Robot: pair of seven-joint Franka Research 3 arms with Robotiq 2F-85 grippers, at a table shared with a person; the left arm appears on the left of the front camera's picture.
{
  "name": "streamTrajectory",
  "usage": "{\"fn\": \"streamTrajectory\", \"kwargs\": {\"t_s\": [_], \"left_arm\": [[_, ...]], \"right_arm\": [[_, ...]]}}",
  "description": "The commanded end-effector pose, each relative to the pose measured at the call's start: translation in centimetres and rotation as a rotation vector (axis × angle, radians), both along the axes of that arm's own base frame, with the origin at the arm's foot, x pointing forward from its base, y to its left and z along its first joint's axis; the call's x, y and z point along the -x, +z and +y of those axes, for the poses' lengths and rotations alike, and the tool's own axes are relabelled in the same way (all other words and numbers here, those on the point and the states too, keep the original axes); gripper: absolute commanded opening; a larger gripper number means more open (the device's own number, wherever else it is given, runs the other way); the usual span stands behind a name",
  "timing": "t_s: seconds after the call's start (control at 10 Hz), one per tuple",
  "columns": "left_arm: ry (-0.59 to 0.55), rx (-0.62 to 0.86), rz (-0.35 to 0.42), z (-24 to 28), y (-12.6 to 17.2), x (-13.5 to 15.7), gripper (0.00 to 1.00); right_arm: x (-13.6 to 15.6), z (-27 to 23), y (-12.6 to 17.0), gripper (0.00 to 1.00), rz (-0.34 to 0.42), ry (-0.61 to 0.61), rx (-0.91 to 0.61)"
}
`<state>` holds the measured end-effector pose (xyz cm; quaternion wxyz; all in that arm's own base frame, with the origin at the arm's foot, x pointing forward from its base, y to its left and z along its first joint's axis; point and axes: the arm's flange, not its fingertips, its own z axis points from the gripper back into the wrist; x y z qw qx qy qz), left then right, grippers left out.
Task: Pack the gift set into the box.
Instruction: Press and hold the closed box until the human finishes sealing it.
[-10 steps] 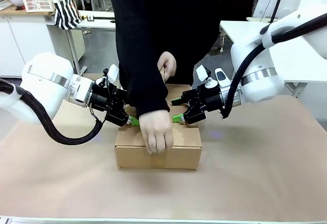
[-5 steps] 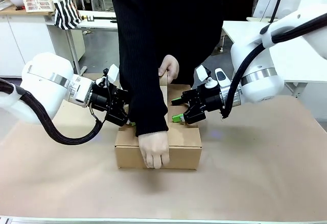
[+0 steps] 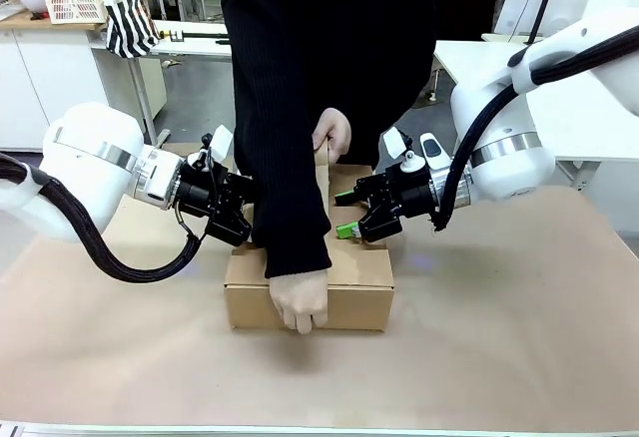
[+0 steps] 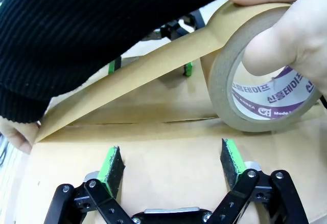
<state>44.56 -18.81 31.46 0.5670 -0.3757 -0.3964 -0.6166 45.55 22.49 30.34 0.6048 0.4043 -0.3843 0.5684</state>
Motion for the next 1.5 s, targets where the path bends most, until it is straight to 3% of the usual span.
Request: {"fn": "streamTrajectory", "kwargs": {"t_s": [0.0,1.4], "left_arm": [[0.002,-0.001,0.002,-0.01,-0.12,0.04,1.00],[0.002,-0.001,0.002,-0.01,-0.12,0.04,1.00]], "right_arm": [[0.13,-0.13,-0.42,1.00,0.003,0.001,-0.002],[0.13,-0.13,-0.42,1.00,0.003,0.001,-0.002]]}}
